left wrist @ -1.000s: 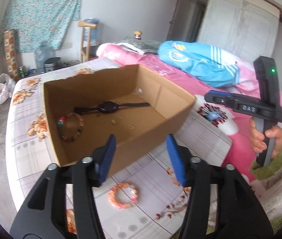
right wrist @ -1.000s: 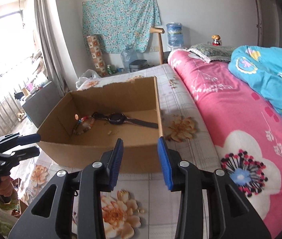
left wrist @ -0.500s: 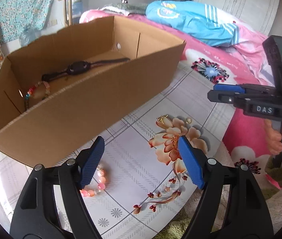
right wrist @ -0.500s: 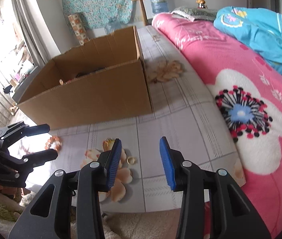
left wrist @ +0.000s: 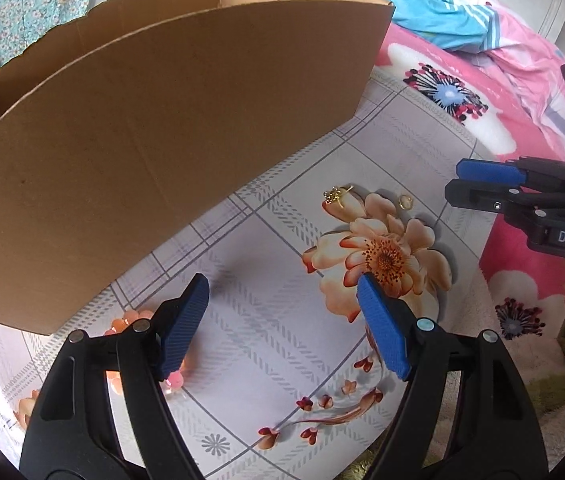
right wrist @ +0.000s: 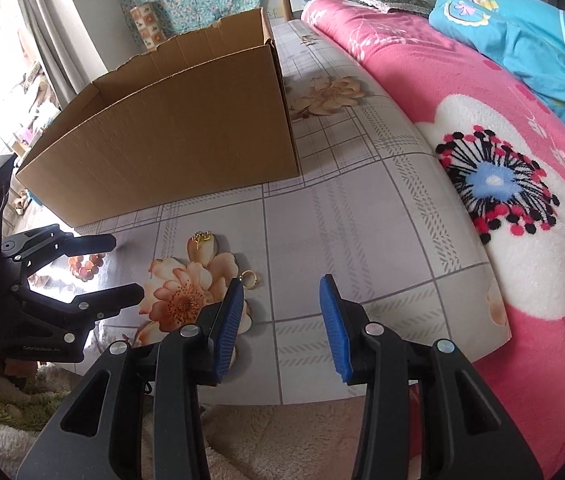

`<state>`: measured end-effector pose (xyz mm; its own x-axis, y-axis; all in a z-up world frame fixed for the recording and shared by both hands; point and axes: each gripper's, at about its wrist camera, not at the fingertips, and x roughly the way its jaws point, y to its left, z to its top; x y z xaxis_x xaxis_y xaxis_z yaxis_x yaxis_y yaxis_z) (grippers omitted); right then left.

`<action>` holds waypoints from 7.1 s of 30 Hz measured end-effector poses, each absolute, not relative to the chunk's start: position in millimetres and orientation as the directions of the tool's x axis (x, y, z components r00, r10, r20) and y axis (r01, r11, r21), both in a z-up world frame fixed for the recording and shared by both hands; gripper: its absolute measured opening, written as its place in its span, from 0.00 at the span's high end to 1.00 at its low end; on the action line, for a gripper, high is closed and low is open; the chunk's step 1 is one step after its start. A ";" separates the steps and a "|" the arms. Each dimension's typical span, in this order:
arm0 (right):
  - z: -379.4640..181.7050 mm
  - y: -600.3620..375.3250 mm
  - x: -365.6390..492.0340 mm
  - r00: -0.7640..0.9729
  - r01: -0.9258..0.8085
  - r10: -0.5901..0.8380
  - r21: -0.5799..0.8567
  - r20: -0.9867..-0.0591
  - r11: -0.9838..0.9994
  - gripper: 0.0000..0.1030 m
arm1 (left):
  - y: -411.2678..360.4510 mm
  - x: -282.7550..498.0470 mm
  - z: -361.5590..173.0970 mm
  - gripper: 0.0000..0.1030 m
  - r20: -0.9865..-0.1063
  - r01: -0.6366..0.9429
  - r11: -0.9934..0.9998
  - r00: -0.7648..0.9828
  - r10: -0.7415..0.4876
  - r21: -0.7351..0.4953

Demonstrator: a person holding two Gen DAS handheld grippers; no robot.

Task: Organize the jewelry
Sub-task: 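Move both tools back out of the box toward the gold ring charm, then close the right tool on the small gold ring charm, then carry the gold ring charm into the box and open the right tool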

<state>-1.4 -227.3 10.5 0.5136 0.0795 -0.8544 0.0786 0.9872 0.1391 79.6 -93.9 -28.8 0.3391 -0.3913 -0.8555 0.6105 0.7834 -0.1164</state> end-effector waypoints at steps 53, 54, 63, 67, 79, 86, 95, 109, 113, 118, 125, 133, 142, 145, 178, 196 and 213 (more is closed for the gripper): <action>-11.5 -191.4 8.7 0.523 -0.020 0.069 0.069 -0.850 0.997 0.90 | -102.5 70.6 -39.1 0.13 -0.841 0.620 0.785 0.418 -0.343 -0.012; -11.6 -192.0 9.0 0.523 -0.016 0.071 0.074 -0.849 0.997 0.90 | -101.9 70.9 -39.0 0.13 -0.841 0.616 0.788 0.419 -0.342 -0.014; -13.9 -205.0 13.1 0.527 0.015 0.108 0.136 -0.843 0.991 0.93 | -87.8 79.3 -25.1 0.19 -0.789 0.598 0.793 0.429 -0.440 -0.116; -14.2 -205.0 13.4 0.530 0.015 0.102 0.129 -0.842 0.991 0.93 | -97.3 85.3 -20.9 0.32 -0.770 0.625 0.772 0.434 -0.468 -0.117; -14.6 -204.7 10.3 0.543 0.014 0.108 0.137 -0.833 0.990 0.93 | -141.1 95.8 -27.7 0.61 -0.788 0.690 0.720 0.400 -0.467 -0.076; -15.5 -208.8 10.5 0.547 0.012 0.125 0.158 -0.828 0.987 0.93 | -155.0 93.0 -33.1 0.79 -0.801 0.710 0.704 0.424 -0.423 0.004; -15.6 -217.6 10.2 0.539 0.007 0.196 0.237 -0.819 0.971 0.89 | -158.3 84.9 -33.7 0.96 -0.789 0.727 0.687 0.424 -0.444 0.004; -12.6 -194.9 17.9 0.563 -0.058 0.090 0.069 -0.821 0.996 0.76 | -132.1 88.4 -35.1 0.97 -0.785 0.672 0.737 0.419 -0.457 -0.071; -10.9 -195.3 17.6 0.564 -0.060 0.066 0.039 -0.823 0.997 0.89 | -127.2 88.1 -35.4 0.97 -0.782 0.663 0.745 0.426 -0.455 -0.073; -9.5 -202.6 15.8 0.567 -0.048 0.082 0.066 -0.820 0.997 0.89 | -124.0 89.2 -35.5 0.97 -0.780 0.652 0.754 0.430 -0.454 -0.080; -5.1 -212.1 14.2 0.577 -0.026 0.117 0.125 -0.809 0.992 0.97 | -119.0 89.3 -31.0 1.00 -0.773 0.643 0.762 0.443 -0.454 -0.079; -3.8 -212.3 13.3 0.574 -0.036 0.151 0.160 -0.805 0.986 0.93 | -112.0 87.5 -30.5 1.00 -0.772 0.632 0.770 0.442 -0.457 -0.094; -13.0 -197.9 18.4 0.545 -0.083 0.106 0.073 -0.832 0.994 0.82 | -112.3 85.4 -29.0 1.00 -0.769 0.636 0.767 0.444 -0.460 -0.091; -11.4 -194.8 18.2 0.546 -0.098 0.075 0.026 -0.835 0.995 0.90 | -112.2 85.6 -28.5 1.00 -0.767 0.636 0.767 0.447 -0.460 -0.089; 91.5 -202.0 24.8 0.743 -0.170 0.217 0.136 -0.633 0.976 0.91 | -48.3 79.2 84.8 1.00 -0.586 0.611 0.778 0.580 -0.566 -0.146; 71.4 -151.6 135.6 0.706 -0.069 0.069 0.029 -0.705 0.997 0.91 | -26.2 189.8 53.0 1.00 -0.740 0.367 0.921 0.582 -0.337 -0.130; 61.9 -151.7 137.7 0.733 -0.024 -0.008 -0.037 -0.680 0.999 0.73 | -36.1 207.9 41.3 0.99 -0.810 0.271 0.962 0.556 -0.188 -0.037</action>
<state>137.7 -151.7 61.9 0.7328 -0.0079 -0.6805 -0.0236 0.9990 -0.0370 207.9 -36.1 41.3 0.5556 -0.1880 -0.8099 0.2710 0.9619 -0.0374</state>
